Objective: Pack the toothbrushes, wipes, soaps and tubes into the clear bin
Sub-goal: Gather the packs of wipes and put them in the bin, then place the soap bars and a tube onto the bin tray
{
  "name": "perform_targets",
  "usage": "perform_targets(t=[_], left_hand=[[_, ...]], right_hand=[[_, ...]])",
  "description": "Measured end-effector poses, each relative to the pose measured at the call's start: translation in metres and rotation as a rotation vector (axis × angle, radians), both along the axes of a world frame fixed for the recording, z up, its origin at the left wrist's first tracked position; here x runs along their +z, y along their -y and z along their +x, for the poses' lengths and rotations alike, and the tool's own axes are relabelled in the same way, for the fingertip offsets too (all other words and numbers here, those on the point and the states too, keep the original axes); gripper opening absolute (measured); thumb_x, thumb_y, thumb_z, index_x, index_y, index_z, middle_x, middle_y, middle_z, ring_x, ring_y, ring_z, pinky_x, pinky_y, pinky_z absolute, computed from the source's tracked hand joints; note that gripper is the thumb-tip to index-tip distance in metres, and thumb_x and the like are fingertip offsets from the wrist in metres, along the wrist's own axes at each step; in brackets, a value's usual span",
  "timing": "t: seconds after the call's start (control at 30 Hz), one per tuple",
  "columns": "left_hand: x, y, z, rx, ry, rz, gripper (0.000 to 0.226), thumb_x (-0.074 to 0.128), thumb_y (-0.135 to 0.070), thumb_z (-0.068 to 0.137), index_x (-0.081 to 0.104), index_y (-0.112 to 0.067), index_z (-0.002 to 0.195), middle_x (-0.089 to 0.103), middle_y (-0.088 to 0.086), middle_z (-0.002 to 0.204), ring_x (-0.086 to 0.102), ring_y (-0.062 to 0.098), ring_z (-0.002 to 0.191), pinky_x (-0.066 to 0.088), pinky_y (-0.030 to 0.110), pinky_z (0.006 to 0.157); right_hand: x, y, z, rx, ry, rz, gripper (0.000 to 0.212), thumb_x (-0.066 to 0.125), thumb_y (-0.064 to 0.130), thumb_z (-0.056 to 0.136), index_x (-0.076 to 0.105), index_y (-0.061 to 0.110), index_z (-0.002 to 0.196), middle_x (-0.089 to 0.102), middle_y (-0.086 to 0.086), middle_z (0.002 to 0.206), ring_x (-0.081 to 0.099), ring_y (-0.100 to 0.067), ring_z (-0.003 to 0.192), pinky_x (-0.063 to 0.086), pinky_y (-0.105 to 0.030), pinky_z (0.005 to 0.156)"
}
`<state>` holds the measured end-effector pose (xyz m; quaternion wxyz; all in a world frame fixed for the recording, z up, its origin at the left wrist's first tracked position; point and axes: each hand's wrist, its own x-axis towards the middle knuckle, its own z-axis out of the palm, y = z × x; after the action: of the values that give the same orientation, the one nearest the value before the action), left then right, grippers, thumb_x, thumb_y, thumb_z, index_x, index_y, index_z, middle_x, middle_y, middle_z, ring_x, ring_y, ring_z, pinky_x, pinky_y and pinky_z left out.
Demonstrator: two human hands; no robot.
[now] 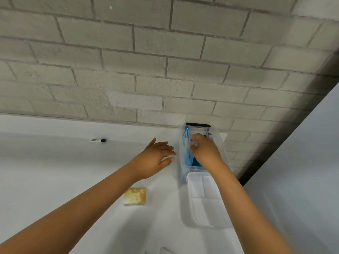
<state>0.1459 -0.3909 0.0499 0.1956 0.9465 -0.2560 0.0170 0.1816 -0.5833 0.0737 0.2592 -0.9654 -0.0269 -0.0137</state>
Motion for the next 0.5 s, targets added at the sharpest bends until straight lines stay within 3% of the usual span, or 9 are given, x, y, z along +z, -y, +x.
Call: perform_targets(t=[0.1,0.17,0.27,0.4,0.5], left_hand=[[-0.003,-0.025,-0.014,0.077,-0.028,-0.045,0.042,0.035,-0.045,0.095,0.054,-0.028,0.127,0.047,-0.007,0.142,0.027,0.011,0.141,0.002,0.032,0.117],[-0.005,-0.043,-0.026,0.125,-0.051,-0.07,0.047,0.032,-0.049,0.091,0.056,-0.029,0.125,0.05,-0.007,0.14,0.031,0.012,0.139,0.006,0.033,0.117],[-0.008,-0.064,-0.046,0.181,-0.074,-0.102,0.036,0.039,-0.04,0.096,0.058,-0.028,0.124,0.053,-0.007,0.138,0.035,0.013,0.137,0.011,0.035,0.116],[-0.01,-0.082,-0.077,0.241,-0.079,-0.116,0.035,0.04,-0.037,0.096,0.059,-0.025,0.124,0.056,-0.008,0.134,0.044,0.009,0.128,0.016,0.017,0.103],[-0.02,-0.092,-0.1,0.317,-0.121,-0.133,0.035,0.041,-0.038,0.095,0.058,-0.027,0.124,0.056,-0.01,0.132,0.046,0.008,0.124,0.026,0.015,0.097]], right_hand=[[-0.002,-0.015,-0.011,0.074,0.014,0.126,0.031,0.051,0.016,0.091,0.056,0.016,0.122,0.064,-0.004,0.115,0.059,-0.019,0.101,0.038,-0.018,0.087],[-0.006,-0.028,-0.022,0.155,0.035,0.171,0.03,0.055,0.014,0.089,0.057,0.016,0.12,0.065,-0.005,0.113,0.058,-0.015,0.091,0.043,-0.021,0.086],[-0.014,-0.045,-0.035,0.238,0.02,0.194,0.031,0.057,0.014,0.089,0.058,0.016,0.12,0.064,-0.005,0.114,0.054,-0.011,0.089,0.046,-0.024,0.085],[-0.029,-0.068,-0.049,0.312,-0.038,0.149,0.034,0.057,0.014,0.088,0.057,0.017,0.121,0.064,-0.005,0.115,0.056,-0.016,0.094,0.043,-0.023,0.084],[-0.044,-0.084,-0.06,0.36,-0.086,0.125,0.033,0.059,0.014,0.087,0.057,0.016,0.12,0.064,-0.004,0.114,0.053,-0.012,0.091,0.045,-0.027,0.086]])
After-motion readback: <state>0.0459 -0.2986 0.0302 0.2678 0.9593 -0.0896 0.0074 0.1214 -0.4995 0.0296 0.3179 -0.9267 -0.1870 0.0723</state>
